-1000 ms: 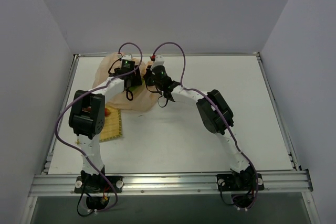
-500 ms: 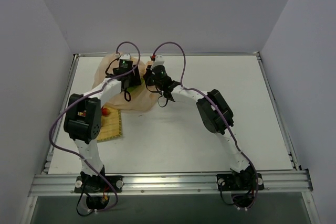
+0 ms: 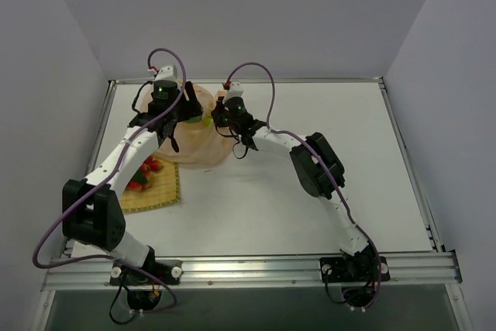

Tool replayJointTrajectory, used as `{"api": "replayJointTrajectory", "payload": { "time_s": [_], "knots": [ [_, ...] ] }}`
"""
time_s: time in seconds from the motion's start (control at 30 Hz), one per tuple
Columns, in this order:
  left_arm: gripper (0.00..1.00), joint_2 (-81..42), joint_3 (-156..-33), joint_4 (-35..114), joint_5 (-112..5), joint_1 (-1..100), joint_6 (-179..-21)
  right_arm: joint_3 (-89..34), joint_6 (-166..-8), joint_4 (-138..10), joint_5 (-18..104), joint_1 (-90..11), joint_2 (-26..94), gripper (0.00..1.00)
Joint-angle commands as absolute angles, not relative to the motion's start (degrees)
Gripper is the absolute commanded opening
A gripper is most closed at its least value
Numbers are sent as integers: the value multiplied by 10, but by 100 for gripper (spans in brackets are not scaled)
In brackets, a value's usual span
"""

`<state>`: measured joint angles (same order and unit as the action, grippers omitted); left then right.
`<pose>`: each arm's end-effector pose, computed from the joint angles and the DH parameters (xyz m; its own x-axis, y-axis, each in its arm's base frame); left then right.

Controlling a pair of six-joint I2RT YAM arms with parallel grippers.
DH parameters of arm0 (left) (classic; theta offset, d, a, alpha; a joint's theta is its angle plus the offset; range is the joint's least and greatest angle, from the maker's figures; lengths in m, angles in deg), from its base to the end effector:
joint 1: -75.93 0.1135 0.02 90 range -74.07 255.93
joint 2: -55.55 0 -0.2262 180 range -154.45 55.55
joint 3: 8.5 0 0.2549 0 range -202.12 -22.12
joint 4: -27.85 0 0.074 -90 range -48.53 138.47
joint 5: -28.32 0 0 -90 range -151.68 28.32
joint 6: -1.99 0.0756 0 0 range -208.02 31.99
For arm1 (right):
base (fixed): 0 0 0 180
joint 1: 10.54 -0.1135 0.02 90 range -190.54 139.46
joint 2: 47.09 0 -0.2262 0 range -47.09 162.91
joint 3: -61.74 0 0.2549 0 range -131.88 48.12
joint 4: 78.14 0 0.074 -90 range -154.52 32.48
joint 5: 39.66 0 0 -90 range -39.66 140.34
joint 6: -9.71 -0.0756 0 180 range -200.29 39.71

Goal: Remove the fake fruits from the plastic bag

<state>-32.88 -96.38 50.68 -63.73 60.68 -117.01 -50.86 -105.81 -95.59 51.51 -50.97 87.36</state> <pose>0.3924 -0.1042 0.2778 -0.4469 -0.3803 -0.8097 0.0166 0.9014 -0.4326 0.4304 0.3647 0.1686 -0.3254 0.2887 -0.9005 -0.5460 0.7201 0.4281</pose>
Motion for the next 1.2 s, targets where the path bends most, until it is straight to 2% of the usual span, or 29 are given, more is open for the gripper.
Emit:
{"api": "replayJointTrajectory", "payload": {
  "time_s": [0.0, 0.2, 0.47, 0.93, 1.17],
  "knots": [
    [14, -260, -915, 547, -596, 604, -1200, -508, -1068, -979, 518, -504, 838, 0],
    [15, -115, -837, 627, -611, 600, -1181, -503, -1069, -982, 514, -505, 837, 0],
    [16, 77, -707, 733, -747, 604, -1225, -498, -1074, -991, 513, -505, 831, 0],
    [16, -49, -647, 603, -838, 602, -1271, -487, -1061, -989, 510, -507, 815, 0],
    [25, -109, -639, 554, -876, 598, -1267, -488, -1059, -989, 493, -507, 807, 0]
  ]
}}
